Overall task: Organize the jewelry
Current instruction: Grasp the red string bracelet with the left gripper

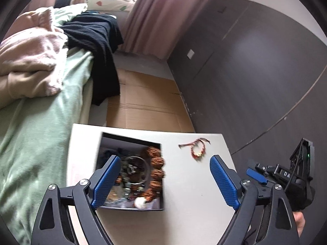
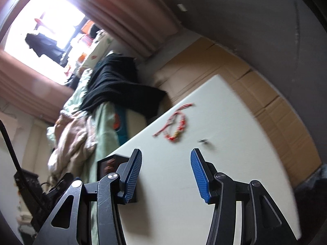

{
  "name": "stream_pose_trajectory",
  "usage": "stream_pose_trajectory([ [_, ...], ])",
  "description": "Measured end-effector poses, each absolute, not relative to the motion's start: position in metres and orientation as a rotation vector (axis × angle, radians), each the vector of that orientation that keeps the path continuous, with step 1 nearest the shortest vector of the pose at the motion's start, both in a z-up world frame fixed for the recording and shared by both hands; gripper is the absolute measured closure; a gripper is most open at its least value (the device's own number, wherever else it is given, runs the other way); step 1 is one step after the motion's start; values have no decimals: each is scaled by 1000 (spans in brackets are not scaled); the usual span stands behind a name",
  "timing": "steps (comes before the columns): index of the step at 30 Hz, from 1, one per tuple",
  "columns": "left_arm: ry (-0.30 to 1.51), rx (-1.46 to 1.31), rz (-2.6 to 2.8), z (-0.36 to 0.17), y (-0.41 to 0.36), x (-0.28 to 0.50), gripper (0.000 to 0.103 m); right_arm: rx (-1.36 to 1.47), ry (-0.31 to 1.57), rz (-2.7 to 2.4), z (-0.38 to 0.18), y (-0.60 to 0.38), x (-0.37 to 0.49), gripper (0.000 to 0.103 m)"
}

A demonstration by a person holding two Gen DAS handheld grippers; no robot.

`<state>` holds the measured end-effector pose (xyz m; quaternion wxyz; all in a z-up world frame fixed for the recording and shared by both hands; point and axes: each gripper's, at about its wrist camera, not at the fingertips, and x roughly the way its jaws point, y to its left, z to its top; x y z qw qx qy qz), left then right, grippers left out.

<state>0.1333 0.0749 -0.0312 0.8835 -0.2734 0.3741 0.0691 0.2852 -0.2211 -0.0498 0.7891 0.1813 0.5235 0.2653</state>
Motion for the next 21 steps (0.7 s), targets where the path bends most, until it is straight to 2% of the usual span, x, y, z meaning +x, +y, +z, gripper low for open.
stream_pose_trajectory([
  [2, 806, -549, 120, -33, 62, 144, 22, 379, 1136, 545, -51, -229, 290, 52],
  [12, 863, -431, 70, -35, 11, 190, 33, 333, 1186, 493, -64, -248, 304, 52],
  [21, 969, -324, 33, -48, -22, 237, 59, 353, 1207, 442, -68, -273, 314, 52],
])
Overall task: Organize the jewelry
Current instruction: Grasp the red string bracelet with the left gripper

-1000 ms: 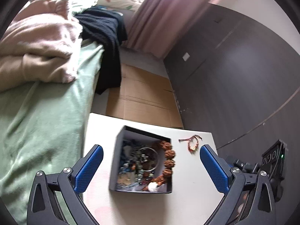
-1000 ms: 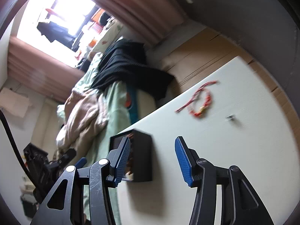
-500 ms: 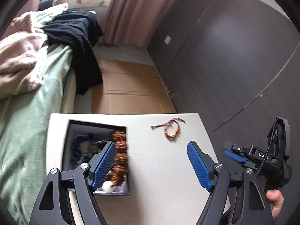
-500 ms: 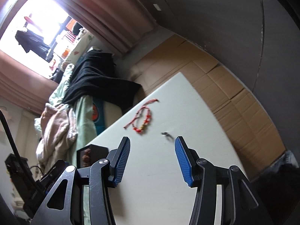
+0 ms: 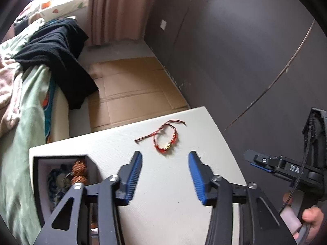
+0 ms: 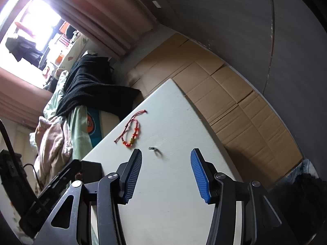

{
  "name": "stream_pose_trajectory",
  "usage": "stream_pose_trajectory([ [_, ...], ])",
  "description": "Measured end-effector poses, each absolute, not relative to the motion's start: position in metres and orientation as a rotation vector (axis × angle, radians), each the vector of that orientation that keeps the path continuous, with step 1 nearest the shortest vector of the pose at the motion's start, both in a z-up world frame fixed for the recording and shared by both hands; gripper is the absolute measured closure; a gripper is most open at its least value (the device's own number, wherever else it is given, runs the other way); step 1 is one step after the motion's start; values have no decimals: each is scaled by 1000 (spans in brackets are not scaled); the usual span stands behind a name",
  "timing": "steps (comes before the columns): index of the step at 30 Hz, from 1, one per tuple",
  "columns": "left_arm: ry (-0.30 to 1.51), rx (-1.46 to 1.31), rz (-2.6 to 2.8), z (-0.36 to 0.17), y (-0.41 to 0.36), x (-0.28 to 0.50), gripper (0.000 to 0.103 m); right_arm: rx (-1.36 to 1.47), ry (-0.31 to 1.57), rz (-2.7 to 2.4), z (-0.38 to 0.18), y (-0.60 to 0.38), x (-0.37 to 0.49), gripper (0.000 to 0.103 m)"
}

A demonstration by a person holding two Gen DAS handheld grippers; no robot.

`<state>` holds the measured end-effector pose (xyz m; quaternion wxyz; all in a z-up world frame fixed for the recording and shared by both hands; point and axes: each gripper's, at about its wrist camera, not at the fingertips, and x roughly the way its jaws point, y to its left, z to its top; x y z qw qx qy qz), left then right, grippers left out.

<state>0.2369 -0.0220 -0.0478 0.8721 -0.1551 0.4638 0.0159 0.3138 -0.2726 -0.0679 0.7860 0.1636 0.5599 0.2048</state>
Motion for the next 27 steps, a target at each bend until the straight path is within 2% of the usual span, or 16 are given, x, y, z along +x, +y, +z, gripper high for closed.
stream_pose_trajectory([
  [5, 1053, -277, 16, -70, -36, 266, 70, 359, 1225, 425, -72, -281, 321, 52],
  [13, 1133, -222, 28, -99, -49, 297, 70, 360, 1262, 399, -81, -289, 330, 52],
  [20, 1169, -145, 47, -115, -59, 317, 75, 368, 1264, 385, -80, -297, 333, 52],
  [27, 1186, -92, 69, -126, -58, 315, 76, 365, 1243, 366, -71, -308, 327, 52],
])
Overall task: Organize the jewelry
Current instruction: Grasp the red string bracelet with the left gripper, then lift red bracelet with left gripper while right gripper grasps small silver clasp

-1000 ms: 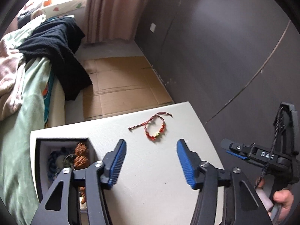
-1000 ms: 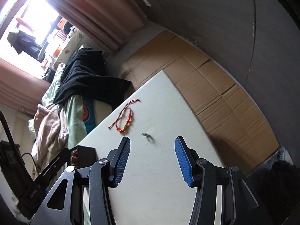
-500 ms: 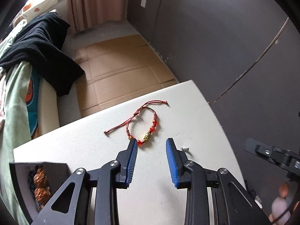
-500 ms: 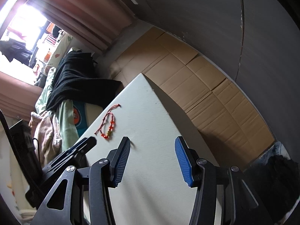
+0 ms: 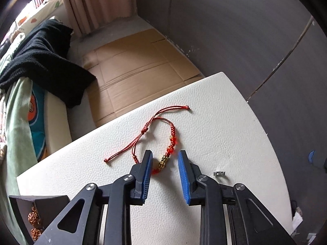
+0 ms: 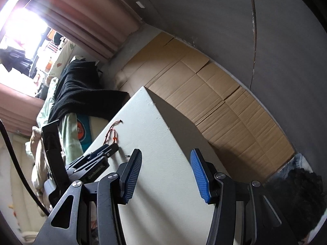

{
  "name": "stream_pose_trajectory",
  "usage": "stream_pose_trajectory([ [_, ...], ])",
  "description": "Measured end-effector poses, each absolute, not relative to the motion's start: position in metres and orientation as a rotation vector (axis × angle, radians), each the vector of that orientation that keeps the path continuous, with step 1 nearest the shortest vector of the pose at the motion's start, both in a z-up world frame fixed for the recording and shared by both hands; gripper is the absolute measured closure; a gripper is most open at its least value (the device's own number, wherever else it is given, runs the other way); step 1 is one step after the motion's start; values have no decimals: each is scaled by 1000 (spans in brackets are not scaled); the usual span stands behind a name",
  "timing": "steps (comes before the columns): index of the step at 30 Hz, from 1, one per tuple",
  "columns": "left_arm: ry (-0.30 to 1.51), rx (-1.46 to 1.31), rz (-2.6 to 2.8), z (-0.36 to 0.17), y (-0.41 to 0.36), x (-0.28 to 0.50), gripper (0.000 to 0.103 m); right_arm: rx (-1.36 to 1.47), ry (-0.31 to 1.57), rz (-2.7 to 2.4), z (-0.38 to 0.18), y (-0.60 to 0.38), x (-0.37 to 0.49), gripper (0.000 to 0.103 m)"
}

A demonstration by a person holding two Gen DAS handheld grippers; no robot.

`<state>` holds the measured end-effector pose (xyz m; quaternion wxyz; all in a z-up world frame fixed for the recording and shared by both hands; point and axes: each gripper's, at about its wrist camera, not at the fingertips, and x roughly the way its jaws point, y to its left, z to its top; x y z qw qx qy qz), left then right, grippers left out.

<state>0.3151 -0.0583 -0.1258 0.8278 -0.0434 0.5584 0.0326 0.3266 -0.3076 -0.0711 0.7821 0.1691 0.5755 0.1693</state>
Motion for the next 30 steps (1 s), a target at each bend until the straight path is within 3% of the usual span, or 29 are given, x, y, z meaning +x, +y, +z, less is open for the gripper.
stream_pose_trajectory([
  [3, 1179, -89, 69, -126, -61, 308, 86, 345, 1241, 368, -69, -306, 327, 52],
  [4, 1186, -102, 71, -126, -59, 307, 97, 342, 1243, 370, -70, -305, 327, 52],
  [11, 1171, -142, 68, -121, -55, 291, 97, 322, 1256, 397, -73, -292, 328, 52],
  [30, 922, -339, 54, -59, -16, 226, 97, 271, 1219, 475, -79, -250, 323, 52],
])
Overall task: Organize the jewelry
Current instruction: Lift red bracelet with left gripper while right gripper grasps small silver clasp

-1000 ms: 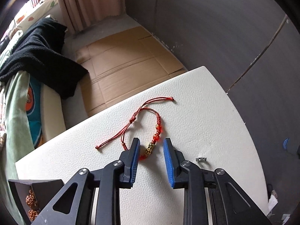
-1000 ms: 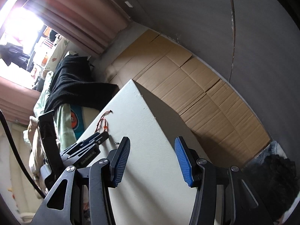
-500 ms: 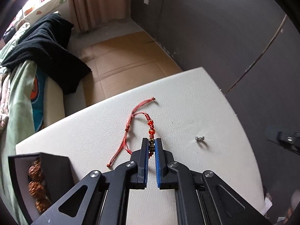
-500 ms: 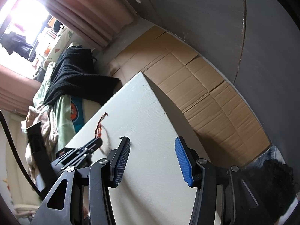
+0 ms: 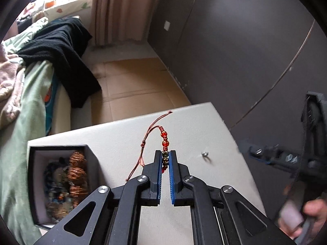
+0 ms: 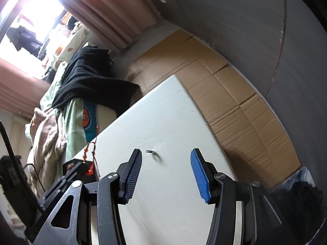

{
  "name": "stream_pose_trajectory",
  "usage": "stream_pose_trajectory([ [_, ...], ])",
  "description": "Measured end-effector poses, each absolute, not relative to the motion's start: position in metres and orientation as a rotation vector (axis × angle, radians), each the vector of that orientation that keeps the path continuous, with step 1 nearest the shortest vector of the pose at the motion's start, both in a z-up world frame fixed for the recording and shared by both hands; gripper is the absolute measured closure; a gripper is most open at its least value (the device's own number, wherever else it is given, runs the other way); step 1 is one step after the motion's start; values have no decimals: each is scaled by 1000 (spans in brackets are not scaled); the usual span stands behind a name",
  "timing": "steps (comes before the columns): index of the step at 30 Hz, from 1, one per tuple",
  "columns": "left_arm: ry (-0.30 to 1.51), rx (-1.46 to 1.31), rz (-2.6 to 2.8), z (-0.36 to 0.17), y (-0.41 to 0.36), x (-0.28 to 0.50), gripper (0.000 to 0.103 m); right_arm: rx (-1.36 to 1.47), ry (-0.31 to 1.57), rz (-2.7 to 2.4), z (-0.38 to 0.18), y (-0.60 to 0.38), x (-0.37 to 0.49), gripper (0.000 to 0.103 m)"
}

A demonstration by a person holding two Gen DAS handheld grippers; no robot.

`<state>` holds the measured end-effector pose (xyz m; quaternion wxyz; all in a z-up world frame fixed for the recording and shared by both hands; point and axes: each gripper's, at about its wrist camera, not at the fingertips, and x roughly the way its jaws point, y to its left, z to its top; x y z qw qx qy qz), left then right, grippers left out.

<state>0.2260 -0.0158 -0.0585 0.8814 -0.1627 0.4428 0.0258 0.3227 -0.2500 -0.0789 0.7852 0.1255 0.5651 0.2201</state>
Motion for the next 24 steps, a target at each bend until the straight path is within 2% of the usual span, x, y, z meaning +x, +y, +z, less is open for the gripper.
stream_pose_trajectory([
  [12, 844, -462, 54, -36, 27, 195, 97, 160, 1180, 486, -88, -207, 316, 54],
  [15, 836, -488, 63, -34, 37, 187, 97, 143, 1166, 460, -91, -202, 316, 58],
  [18, 820, -535, 45, -29, 51, 181, 97, 125, 1183, 450, -99, -197, 317, 67],
  [24, 783, -547, 61, -15, 72, 166, 97, 97, 1187, 422, -106, -190, 315, 69],
])
